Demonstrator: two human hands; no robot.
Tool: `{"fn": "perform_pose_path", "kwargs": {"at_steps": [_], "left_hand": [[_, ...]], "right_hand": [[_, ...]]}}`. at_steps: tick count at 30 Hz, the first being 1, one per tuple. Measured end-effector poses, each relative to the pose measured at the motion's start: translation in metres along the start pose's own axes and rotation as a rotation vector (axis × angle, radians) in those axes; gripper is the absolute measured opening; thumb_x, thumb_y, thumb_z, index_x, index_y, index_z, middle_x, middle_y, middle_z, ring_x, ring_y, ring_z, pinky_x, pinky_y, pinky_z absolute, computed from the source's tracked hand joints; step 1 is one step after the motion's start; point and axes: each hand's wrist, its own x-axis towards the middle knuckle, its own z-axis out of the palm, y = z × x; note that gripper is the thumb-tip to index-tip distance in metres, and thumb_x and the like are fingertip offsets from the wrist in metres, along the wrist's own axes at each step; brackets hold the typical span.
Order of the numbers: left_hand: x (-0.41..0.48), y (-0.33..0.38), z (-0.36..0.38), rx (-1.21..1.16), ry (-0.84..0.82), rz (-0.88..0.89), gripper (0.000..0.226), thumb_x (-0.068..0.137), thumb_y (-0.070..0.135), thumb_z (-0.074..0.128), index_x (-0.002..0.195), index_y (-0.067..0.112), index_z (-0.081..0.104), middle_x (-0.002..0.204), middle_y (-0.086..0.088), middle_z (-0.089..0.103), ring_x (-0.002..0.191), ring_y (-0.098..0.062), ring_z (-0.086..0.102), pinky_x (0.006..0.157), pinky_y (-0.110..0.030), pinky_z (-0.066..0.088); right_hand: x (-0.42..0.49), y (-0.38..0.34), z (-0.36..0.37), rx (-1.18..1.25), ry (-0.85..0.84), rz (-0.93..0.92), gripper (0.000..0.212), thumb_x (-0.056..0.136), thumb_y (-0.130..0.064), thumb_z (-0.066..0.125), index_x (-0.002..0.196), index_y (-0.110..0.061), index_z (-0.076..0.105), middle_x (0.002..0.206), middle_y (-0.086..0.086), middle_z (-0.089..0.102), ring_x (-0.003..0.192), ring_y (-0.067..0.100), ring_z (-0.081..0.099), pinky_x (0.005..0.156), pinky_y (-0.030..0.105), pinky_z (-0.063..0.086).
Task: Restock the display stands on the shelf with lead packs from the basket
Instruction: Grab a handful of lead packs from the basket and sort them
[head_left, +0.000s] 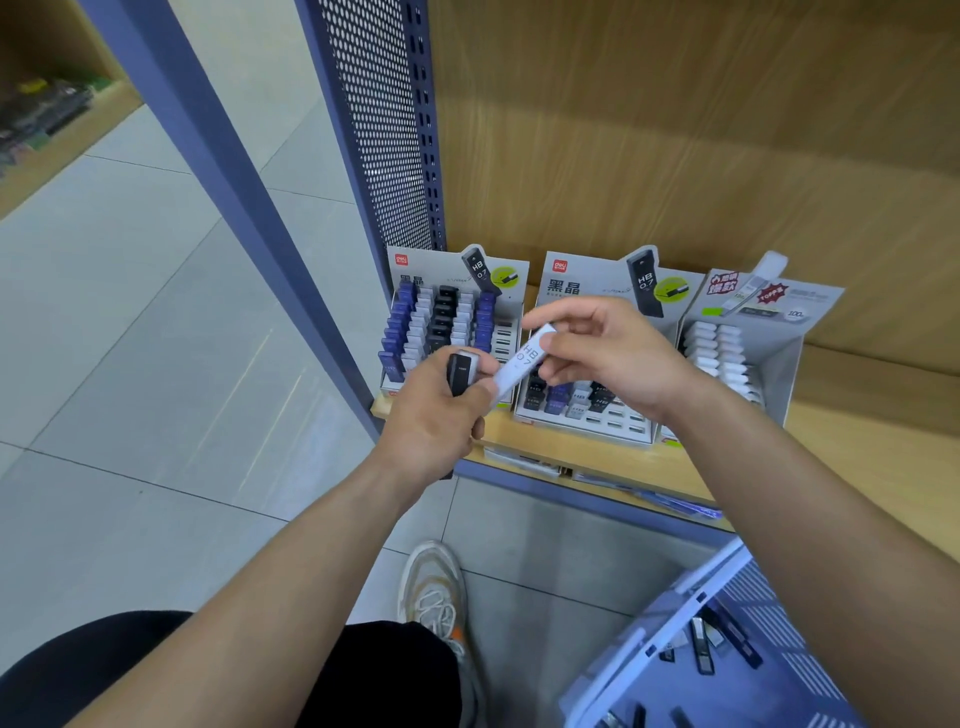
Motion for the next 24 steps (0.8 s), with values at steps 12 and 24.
{"fn": "perform_pose_path", "kwargs": {"at_steps": [12,24], "left_hand": [[-0.003,-0.023,-0.040,-0.064,0.109,-0.191,0.018,0.104,0.032,0.055,0.107,0.015,0.060,0.073,-0.001,0.054,0.047,-0.012,0.033,0.045,-0.024,0.028],[-0.001,-0.035,-0.056,-0.044,0.134,-0.106,0.016,0.105,0.013,0.048,0.118,0.014,0.057,0.079,-0.001,0.063,0.055,-0.011,0.052,0.051,-0.025,0.045]], "right_hand": [[0.033,0.023,0.003,-0.155,0.254,-0.049,0.014,0.093,-0.006,0.067,0.106,-0.010,0.072,0.083,0.010,0.075,0.077,0.020,0.074,0.080,0.037,0.062],[0.077,0.064,0.056,-0.674,0.169,-0.171,0.019,0.094,-0.014,0.067,0.111,-0.016,0.074,0.100,-0.003,0.071,0.079,0.006,0.062,0.072,0.010,0.044]]}}
